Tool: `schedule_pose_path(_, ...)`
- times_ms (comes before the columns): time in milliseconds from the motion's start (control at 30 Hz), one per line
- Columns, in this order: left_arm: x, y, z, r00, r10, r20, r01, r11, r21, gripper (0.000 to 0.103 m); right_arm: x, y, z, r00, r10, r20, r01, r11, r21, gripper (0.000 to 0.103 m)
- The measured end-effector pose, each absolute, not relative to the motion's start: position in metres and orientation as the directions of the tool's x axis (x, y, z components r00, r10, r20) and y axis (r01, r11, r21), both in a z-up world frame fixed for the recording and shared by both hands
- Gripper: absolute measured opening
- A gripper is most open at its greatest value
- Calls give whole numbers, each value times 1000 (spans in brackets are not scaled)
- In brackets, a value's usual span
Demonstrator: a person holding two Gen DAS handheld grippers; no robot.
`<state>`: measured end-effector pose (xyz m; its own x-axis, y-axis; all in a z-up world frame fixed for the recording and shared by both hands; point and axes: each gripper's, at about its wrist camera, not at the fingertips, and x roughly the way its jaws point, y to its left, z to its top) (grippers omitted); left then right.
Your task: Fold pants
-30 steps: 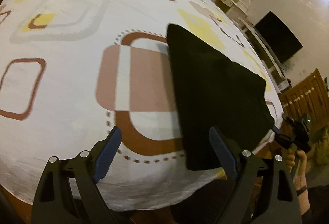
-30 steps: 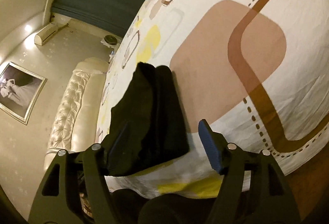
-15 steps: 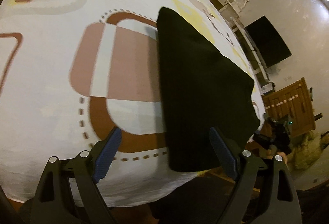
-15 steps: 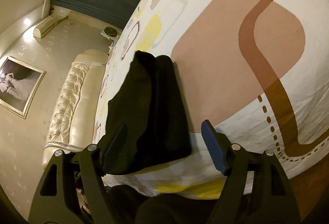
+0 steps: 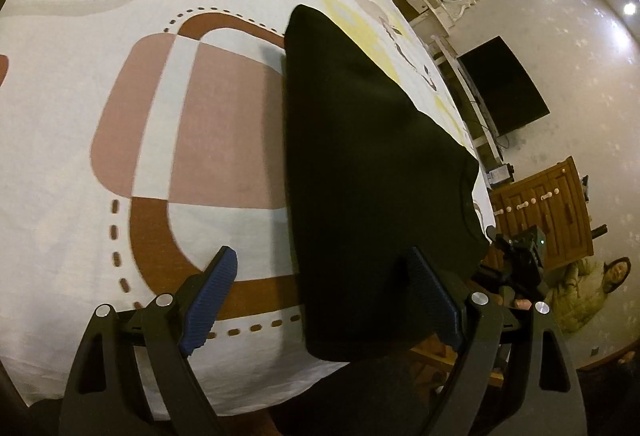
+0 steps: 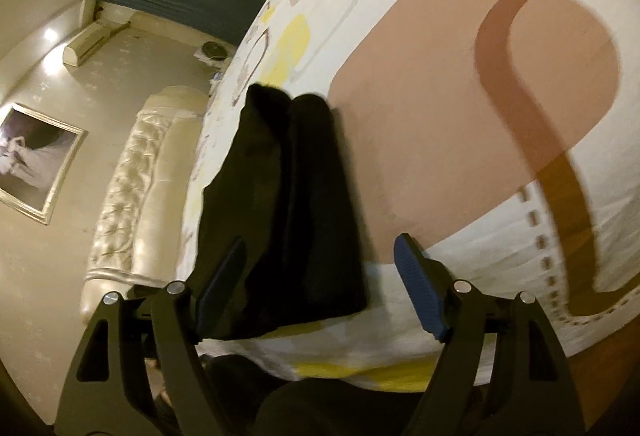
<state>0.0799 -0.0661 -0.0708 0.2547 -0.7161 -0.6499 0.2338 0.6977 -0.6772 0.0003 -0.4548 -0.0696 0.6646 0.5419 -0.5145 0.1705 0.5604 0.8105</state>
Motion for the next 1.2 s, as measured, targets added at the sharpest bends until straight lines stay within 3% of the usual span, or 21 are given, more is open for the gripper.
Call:
schedule_pose_path(167, 83, -82, -73, 216, -750, -625, 244, 661, -709, 86, 7, -442, -76, 633, 611, -476, 132, 520, 844, 77)
schedule_pose_path(233, 84, -88, -74, 202, -759, -619, 248, 651, -718, 85, 8, -438, -76, 627, 605, -491, 131, 539, 832, 70)
schedule_pose_path(267, 85, -90, -74, 200, -759, -620, 247, 651, -718, 85, 8, -436, -76, 622, 599, -504, 133, 554, 822, 59)
schedule_pose_path(300, 85, -92, -74, 197, -759, -621, 248, 651, -717, 74, 9, -435, -77, 617, 590, -521, 136, 571, 809, 52)
schedule_pose_path(400, 88, -99, -75, 191, -722, -665, 251, 691, -678, 55, 7, -438, -79, 613, 591, -524, 137, 573, 808, 43)
schedule_pose_path(500, 88, -97, -72, 201, -718, -667, 253, 695, -672, 44, 6, -436, -77, 617, 588, -523, 126, 583, 803, 40)
schedule_pose_path(700, 84, -94, -58, 242, -682, -690, 283, 730, -622, 38, 6, -427, -68, 626, 570, -533, 119, 606, 787, 37)
schedule_pose_path(1200, 88, -34, -45, 319, -620, -717, 216, 784, -581, 37, 47, -358, -60, 557, 636, -533, 30, 627, 779, 35)
